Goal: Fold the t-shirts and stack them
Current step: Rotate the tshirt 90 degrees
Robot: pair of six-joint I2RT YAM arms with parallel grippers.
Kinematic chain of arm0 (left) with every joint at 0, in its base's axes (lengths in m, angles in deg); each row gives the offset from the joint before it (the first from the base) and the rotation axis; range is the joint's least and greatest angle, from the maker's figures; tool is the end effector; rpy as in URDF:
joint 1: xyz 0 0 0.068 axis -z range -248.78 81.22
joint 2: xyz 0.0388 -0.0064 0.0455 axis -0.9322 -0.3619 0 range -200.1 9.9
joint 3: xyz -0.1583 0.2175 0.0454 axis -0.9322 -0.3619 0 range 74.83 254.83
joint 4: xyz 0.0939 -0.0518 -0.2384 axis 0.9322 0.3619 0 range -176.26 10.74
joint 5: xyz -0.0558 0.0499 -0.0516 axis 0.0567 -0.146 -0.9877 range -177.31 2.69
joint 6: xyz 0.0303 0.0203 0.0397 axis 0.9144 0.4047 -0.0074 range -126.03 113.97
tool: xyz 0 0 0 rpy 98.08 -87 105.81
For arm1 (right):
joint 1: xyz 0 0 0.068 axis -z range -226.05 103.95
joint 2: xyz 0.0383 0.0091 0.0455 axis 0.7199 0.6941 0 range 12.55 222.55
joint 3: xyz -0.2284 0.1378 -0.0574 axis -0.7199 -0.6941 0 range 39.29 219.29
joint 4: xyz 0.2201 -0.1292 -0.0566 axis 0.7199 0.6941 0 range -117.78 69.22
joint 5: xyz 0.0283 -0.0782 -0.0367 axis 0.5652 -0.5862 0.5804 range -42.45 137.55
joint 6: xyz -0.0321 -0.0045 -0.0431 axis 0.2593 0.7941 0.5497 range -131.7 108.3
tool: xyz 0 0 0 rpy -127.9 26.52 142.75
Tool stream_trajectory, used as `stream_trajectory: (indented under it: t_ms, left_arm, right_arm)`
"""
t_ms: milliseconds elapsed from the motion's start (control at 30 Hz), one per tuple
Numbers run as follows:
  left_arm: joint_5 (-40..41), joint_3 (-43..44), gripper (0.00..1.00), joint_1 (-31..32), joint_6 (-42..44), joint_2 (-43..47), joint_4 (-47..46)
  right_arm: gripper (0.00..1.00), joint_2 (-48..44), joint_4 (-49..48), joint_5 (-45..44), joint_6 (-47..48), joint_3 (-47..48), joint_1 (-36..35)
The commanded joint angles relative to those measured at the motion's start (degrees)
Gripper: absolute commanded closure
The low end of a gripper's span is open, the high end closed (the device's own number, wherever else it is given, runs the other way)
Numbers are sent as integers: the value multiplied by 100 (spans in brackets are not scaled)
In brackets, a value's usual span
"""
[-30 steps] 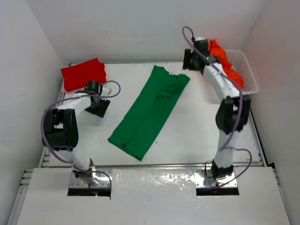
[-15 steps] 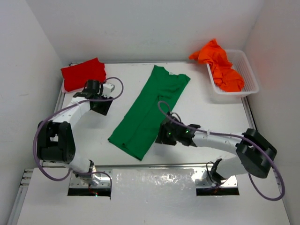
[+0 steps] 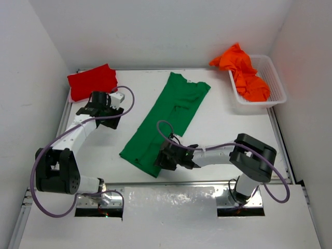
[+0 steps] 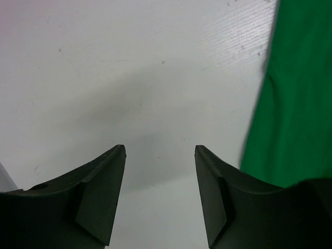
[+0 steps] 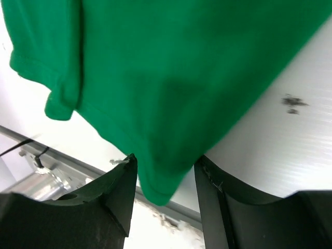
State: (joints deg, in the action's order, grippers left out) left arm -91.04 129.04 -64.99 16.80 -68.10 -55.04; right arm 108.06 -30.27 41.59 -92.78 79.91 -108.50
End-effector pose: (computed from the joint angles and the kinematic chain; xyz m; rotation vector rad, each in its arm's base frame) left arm 0.2756 -0.0207 0.2381 0.6074 2.4546 0.0505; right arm 0.1430 0.2662 0.1238 0.4878 2.6763 0.8350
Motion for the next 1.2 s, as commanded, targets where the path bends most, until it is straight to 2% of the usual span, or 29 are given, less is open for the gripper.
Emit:
stream_trajectory:
  t_ms: [0,67,133,167,267,300,433,567,633,767,833,867,933,1000,1067,1167]
  left_arm:
    - [-76,-51,46,25,-7,250,-178]
    - [-76,-34,46,25,-7,241,-187]
    - [-67,-34,46,25,-15,250,-161]
    - [-58,-25,46,25,-7,241,-152]
    - [-136,-16,47,25,37,259,-116]
    - [-207,-16,47,34,90,276,-90]
    - [-541,-25,48,305,327,416,-20]
    - [-252,-87,48,1288,573,522,-134]
    - [-112,-60,48,1983,705,557,-160]
    - [-119,36,48,3282,1363,584,-143]
    - [-286,194,46,3723,1888,531,190]
    - [-295,273,46,4152,2031,418,330]
    - [-304,397,46,4532,2495,329,718]
    - [-339,170,46,5077,2979,434,806]
    - [-365,-94,48,5613,3858,662,728]
    - [-410,-946,51,5764,5114,1013,159]
  right_arm:
    - [52,240,-148,-55,-172,279,-65]
    - [57,319,-60,15,-119,350,-65]
    - [72,320,-7,42,-162,289,-65]
    - [84,207,-120,-10,-241,97,-48]
    - [100,-22,-131,-63,-216,-307,118]
    - [100,-119,-86,-72,-163,-405,181]
    - [100,-890,230,-20,285,-959,637]
    - [100,-1647,714,462,1005,-1898,1217]
    - [100,-2138,907,795,1364,-2398,1594]
    - [100,-2842,1521,991,1893,-2866,1973]
    - [100,-3054,1619,1306,2131,-3130,2281]
    - [99,-3247,1637,1421,2192,-3209,2360]
    - [93,-3389,1628,1684,2428,-3332,2536]
    - [77,-3468,1812,1992,2675,-3254,2572]
    - [62,-3556,2040,2203,2939,-3087,2572]
    - [54,-3845,2252,2161,2984,-2920,2572]
